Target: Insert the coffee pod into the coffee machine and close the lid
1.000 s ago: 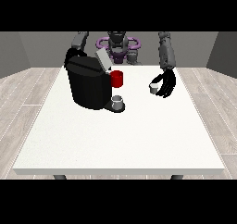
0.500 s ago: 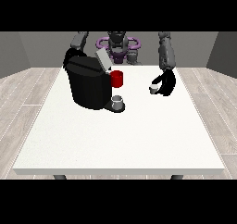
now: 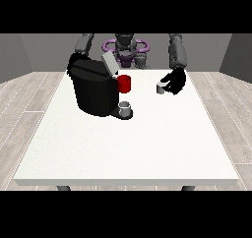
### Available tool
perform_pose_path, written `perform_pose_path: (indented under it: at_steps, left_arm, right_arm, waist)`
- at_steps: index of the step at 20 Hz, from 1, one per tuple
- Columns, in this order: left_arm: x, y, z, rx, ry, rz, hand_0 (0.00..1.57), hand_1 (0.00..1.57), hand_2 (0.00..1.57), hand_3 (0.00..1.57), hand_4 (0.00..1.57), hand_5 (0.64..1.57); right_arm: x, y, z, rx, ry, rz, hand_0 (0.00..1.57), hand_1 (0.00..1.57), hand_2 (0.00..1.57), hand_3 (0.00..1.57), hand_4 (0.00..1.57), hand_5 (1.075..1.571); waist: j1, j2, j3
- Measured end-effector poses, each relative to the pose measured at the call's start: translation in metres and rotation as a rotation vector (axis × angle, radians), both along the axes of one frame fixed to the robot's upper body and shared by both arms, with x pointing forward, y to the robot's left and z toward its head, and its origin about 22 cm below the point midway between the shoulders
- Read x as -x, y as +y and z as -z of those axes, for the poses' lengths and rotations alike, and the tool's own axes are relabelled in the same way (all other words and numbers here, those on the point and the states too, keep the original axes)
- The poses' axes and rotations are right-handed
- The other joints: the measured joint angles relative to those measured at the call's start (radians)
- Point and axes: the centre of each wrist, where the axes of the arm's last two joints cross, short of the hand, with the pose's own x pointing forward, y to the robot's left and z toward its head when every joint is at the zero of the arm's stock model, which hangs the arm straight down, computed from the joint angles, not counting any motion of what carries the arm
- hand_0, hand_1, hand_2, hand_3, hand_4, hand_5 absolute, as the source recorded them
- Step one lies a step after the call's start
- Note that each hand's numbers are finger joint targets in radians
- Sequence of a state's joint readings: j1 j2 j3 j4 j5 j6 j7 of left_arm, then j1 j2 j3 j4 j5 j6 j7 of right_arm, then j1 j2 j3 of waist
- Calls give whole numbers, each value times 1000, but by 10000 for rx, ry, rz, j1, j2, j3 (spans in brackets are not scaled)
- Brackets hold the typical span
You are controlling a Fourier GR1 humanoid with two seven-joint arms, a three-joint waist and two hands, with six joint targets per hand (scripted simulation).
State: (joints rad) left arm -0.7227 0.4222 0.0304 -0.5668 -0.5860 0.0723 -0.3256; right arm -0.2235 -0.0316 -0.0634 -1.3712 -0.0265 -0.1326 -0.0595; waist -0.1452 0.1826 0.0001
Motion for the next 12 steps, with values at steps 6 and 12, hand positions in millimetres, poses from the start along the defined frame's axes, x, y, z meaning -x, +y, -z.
perform_pose_path:
  at_steps: [6, 12]
  left_arm:
    - [-21, -19, -38, 129, -157, 752, 1235, 1235, 1323, 1291, 571, 1571]
    - [-31, -27, -64, 151, -381, 1155, 1252, 1252, 1329, 1292, 573, 1571]
  right_arm:
    - [-3, 3, 7, 20, 280, -65, 0, 0, 0, 0, 497, 1571]
    - [-3, 6, 9, -119, 322, -214, 0, 0, 0, 0, 489, 1571]
  waist:
    - [1, -422, 3]
    - [-199, -604, 1]
